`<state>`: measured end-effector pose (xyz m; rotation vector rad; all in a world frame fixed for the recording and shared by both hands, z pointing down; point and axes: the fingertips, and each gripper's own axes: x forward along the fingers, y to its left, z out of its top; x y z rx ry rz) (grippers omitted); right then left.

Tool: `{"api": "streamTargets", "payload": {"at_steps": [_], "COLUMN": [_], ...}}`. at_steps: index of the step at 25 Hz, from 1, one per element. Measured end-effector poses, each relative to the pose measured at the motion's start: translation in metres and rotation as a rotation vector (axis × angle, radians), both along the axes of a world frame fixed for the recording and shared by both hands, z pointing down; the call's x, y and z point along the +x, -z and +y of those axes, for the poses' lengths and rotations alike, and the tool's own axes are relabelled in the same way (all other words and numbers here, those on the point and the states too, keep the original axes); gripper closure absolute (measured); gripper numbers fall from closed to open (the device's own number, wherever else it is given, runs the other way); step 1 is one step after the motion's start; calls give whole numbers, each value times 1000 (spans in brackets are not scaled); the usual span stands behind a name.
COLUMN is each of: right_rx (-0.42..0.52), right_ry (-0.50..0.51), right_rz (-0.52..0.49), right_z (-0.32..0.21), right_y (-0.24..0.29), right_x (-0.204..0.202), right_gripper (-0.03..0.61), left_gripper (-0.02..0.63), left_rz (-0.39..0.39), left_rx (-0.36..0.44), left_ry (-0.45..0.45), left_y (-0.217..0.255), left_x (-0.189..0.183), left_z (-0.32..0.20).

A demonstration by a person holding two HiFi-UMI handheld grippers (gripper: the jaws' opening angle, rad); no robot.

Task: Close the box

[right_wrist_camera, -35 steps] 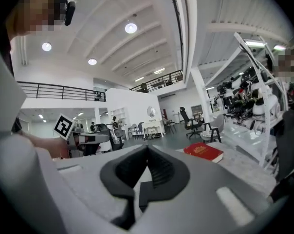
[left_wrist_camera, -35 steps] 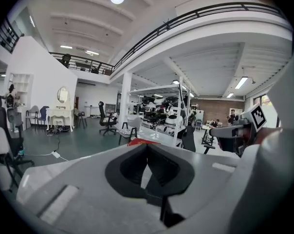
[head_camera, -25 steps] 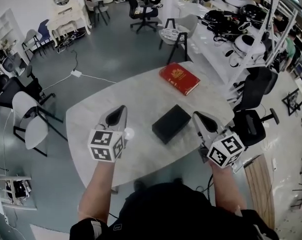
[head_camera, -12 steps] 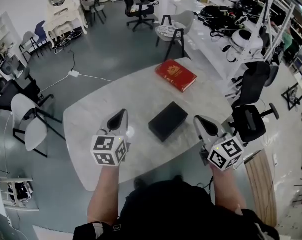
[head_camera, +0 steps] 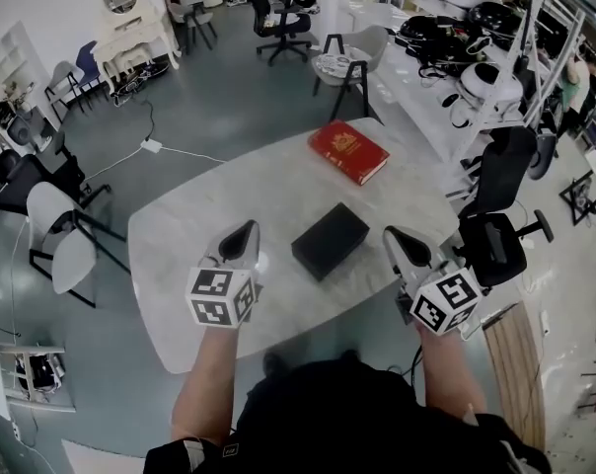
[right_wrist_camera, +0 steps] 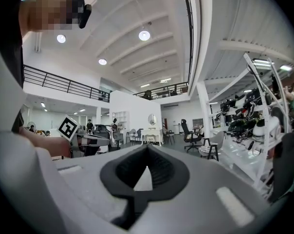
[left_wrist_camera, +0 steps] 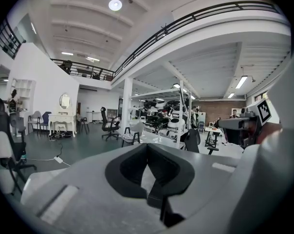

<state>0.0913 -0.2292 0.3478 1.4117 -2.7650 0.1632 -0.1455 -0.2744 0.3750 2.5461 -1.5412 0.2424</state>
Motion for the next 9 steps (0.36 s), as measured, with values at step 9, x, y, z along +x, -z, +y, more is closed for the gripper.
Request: {"api": "streamTargets", "payload": {"at_steps": [9], "right_rx": [0], "right_ry": [16], "right_rz": [13], "right_z": [6], "right_y": [-5], "right_x": [6], "right_gripper": [577], "left_gripper": [603], "left_rz": [-6], "left_rx": [-24], "left_ry": [10], "left_y": [-5], "left_x": [7], "left_z": [5]}}
